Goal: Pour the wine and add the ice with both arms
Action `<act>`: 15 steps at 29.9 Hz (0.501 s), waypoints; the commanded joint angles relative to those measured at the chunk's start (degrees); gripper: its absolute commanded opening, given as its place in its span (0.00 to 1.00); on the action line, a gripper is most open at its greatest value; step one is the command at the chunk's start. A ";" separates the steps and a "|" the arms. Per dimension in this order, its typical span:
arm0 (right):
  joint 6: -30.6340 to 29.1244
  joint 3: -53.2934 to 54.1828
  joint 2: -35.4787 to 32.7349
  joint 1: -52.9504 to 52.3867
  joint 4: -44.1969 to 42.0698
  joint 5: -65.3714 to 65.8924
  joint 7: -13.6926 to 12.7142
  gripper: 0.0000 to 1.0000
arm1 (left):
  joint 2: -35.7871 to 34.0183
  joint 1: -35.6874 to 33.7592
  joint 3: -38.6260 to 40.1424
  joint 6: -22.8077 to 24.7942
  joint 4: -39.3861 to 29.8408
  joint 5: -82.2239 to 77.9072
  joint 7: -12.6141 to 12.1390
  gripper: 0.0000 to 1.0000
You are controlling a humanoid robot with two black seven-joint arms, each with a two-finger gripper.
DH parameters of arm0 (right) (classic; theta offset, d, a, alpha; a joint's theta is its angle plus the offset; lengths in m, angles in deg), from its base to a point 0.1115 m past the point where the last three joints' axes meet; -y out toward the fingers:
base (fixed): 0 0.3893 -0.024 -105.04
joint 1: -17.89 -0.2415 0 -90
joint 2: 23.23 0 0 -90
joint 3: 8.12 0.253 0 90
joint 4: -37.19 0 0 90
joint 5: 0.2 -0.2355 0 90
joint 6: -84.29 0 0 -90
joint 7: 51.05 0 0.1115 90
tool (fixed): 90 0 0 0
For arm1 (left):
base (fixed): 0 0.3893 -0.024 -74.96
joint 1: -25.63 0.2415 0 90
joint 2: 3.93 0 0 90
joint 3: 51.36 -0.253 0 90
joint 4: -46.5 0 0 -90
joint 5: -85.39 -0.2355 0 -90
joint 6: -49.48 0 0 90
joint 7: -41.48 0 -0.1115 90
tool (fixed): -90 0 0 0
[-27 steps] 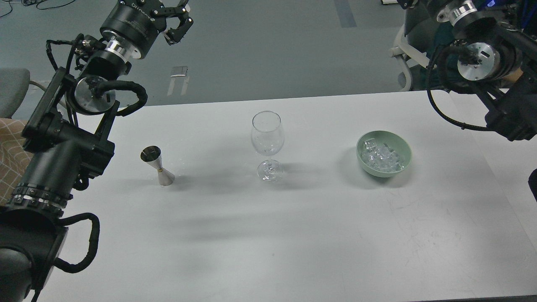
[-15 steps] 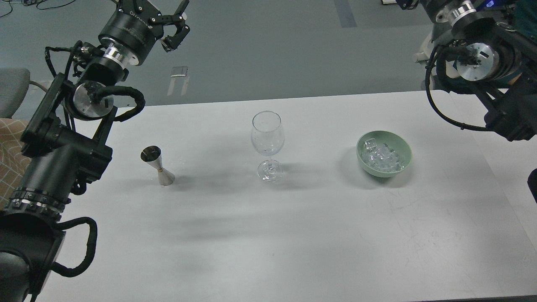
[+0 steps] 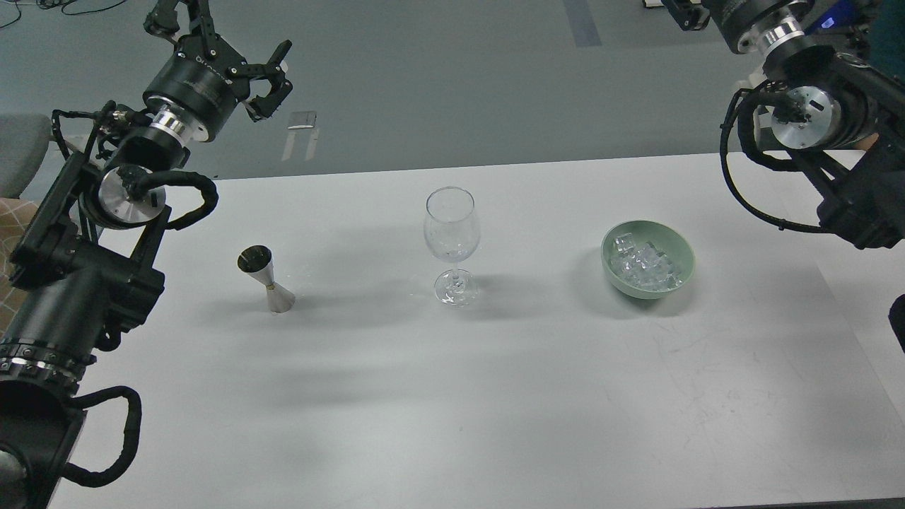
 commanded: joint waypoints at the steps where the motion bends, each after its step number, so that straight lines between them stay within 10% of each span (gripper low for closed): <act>1: 0.33 0.17 0.03 0.37 -0.08 -0.02 -0.07 1.00 | 0.43 0.81 0.42 0.88 -0.17 0.02 -0.15 0.98; 15: 2.53 0.43 0.73 -0.33 -2.80 0.24 -2.53 1.00 | 0.25 -0.33 0.50 0.00 1.59 0.98 -0.06 0.99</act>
